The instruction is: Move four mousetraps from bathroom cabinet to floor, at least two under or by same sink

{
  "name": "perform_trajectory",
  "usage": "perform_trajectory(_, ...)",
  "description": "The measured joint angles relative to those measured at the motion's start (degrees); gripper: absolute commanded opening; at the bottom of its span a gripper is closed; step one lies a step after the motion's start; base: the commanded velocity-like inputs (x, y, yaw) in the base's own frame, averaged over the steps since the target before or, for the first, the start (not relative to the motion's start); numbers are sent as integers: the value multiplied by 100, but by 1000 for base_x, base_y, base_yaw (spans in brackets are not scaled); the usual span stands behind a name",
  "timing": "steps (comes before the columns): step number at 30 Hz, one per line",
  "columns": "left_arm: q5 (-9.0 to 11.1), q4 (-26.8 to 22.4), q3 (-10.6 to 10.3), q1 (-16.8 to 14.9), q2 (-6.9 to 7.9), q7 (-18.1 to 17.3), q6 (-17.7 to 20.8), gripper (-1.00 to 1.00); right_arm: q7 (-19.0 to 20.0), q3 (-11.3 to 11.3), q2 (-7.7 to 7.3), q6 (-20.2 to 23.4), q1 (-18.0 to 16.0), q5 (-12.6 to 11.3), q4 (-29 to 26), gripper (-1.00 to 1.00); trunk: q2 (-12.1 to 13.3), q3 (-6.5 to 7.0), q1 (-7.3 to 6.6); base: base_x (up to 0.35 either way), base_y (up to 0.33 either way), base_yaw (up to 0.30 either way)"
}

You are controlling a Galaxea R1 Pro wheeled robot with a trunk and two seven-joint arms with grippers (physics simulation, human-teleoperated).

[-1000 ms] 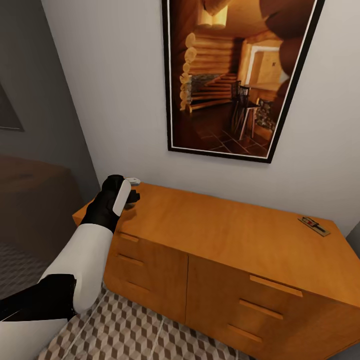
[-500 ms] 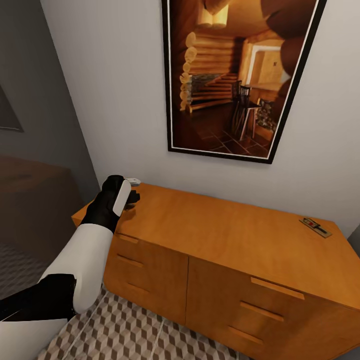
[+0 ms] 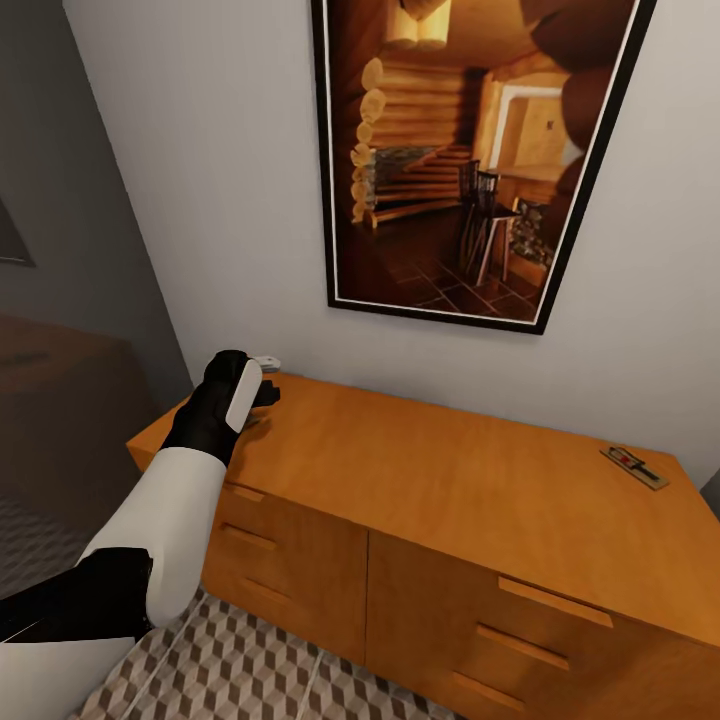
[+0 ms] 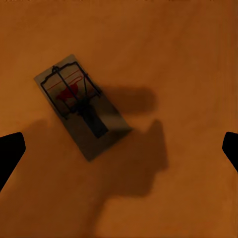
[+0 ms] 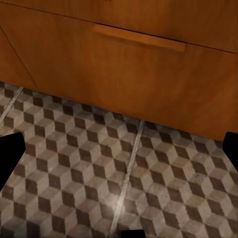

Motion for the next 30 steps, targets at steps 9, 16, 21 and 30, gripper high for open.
perform_trajectory(9, 2, 0, 8, 0, 7, 0, 0, 100, 0, 0, 0, 0, 0, 5, 0, 100, 0, 0, 0, 1, 0, 0)
perform_trajectory(16, 8, 8, 9, 0, 9, -6, 0, 100, 0, 0, -1, 0, 0, 0, 0, 100, 0, 0, 0, 0, 0, 0)
perform_trajectory(21, 8, 9, 9, 0, 9, -10, 0, 100, 0, 0, 0, 0, 0, 3, 0, 100, 0, 0, 0, 44, 17, 0)
perform_trajectory(30, 8, 9, 9, 0, 15, -19, 0, 100, 0, 0, -1, 0, 0, 1, 0, 100, 0, 0, 0, 28, 13, 0)
